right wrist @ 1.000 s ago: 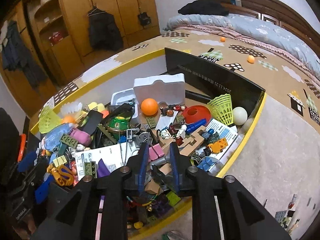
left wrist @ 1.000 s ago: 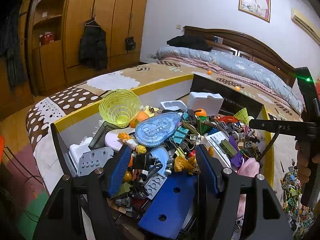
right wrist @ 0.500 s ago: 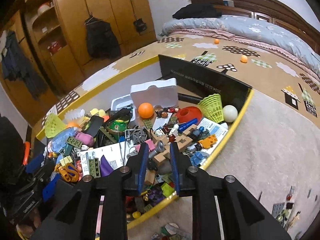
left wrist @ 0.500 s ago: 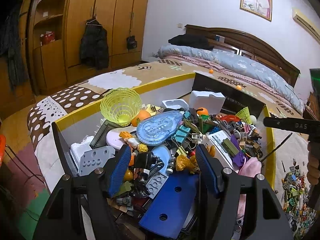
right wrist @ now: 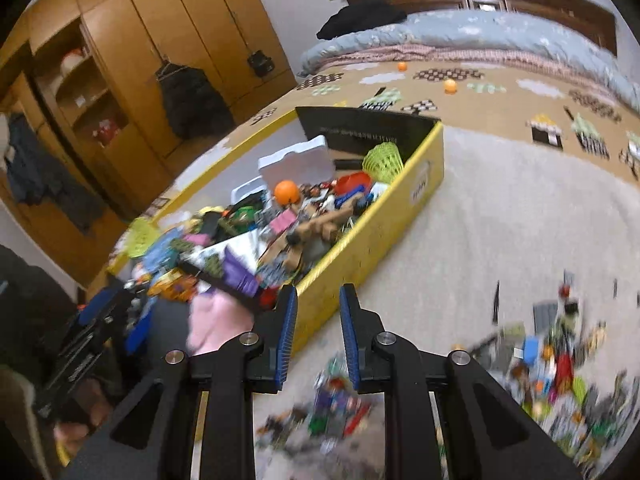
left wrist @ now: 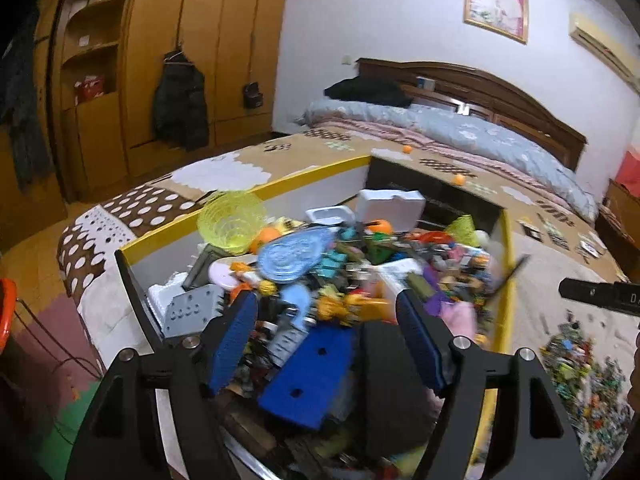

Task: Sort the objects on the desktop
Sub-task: 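Bring both grippers back over the Lego pile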

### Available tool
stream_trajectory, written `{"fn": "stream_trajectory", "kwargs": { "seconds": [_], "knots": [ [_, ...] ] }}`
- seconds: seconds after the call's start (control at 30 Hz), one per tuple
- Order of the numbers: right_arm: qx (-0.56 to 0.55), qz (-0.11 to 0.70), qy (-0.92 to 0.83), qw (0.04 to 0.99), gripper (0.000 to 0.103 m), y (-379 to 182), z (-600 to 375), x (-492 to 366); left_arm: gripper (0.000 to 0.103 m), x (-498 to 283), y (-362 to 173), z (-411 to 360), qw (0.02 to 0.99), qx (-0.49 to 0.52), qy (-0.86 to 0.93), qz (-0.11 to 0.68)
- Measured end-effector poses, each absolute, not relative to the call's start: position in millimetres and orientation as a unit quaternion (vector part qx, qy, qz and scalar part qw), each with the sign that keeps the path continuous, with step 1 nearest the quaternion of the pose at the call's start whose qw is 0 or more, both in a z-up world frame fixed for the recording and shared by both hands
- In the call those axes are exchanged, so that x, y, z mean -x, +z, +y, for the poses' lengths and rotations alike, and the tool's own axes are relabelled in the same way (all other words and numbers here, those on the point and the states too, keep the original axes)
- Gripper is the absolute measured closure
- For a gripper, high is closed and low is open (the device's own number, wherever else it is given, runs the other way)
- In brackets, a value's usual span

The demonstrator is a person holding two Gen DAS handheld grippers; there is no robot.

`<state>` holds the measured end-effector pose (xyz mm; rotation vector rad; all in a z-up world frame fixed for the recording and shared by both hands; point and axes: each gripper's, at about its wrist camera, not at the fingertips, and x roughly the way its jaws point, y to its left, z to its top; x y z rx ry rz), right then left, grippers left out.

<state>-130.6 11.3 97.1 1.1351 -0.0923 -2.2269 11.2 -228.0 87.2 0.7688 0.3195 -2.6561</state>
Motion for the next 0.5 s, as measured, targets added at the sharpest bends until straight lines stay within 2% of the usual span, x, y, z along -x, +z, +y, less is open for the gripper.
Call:
{"fn": "stream_trajectory", "kwargs": {
  "seconds": [0.23,0.5],
  "knots": [
    [-0.44,-0.023,-0.847,0.298,0.078,105,68,82,0.028,-25,104,-176,0.105,-0.271,-0.952,0.095],
    [-0.476,-0.011,-0.841,0.256,0.078,68,131,35,0.028,-27,99,-89,-0.014,-0.294,-0.954,0.06]
  ]
}}
